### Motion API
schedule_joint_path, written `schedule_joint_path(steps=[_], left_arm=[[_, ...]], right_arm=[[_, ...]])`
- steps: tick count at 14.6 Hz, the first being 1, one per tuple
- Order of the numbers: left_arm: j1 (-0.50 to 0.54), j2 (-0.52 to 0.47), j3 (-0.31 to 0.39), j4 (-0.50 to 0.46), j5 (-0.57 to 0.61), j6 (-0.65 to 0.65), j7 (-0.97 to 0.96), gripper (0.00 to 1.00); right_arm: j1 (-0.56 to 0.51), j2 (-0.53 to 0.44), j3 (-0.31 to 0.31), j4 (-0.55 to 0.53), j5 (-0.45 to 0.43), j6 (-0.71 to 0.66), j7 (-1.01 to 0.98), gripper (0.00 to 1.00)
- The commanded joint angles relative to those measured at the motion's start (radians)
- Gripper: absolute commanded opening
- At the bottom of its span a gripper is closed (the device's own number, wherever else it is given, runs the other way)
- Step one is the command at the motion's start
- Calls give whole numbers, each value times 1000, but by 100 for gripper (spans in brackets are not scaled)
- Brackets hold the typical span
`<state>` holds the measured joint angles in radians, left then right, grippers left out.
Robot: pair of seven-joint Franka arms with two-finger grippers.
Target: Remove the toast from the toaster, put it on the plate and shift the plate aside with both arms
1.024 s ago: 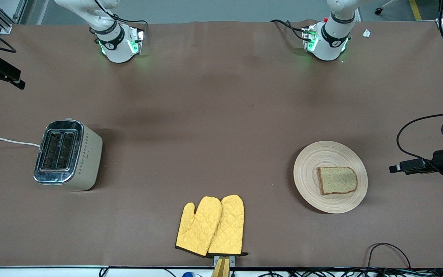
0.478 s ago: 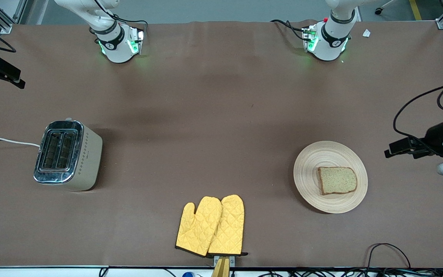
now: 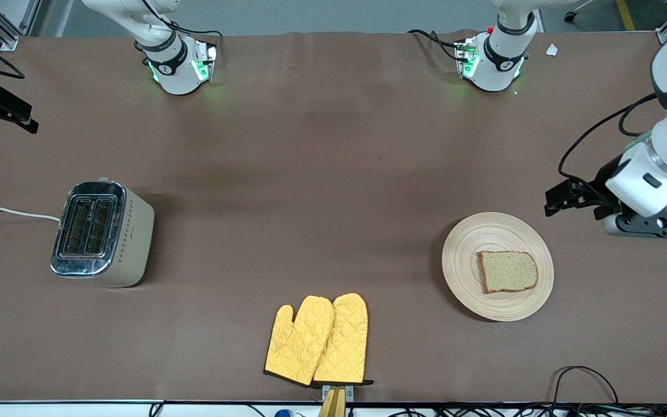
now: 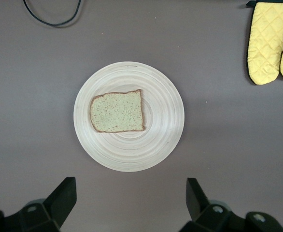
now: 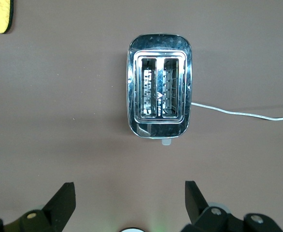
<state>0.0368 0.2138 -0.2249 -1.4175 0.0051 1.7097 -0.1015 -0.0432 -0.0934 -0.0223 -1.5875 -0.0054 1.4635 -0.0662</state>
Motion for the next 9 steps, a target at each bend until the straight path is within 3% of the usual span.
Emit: schedule_joint_path(steps=[1,9], left_arm=[[-38,-112,52,-72,18,-10,6,100],[-68,-240,79,-130,18,-223,-7,100]], right_arm=[[-18,4,10,14,-7,-12,-6,100],[-18,4,10,15,-7,-14,-6,100]])
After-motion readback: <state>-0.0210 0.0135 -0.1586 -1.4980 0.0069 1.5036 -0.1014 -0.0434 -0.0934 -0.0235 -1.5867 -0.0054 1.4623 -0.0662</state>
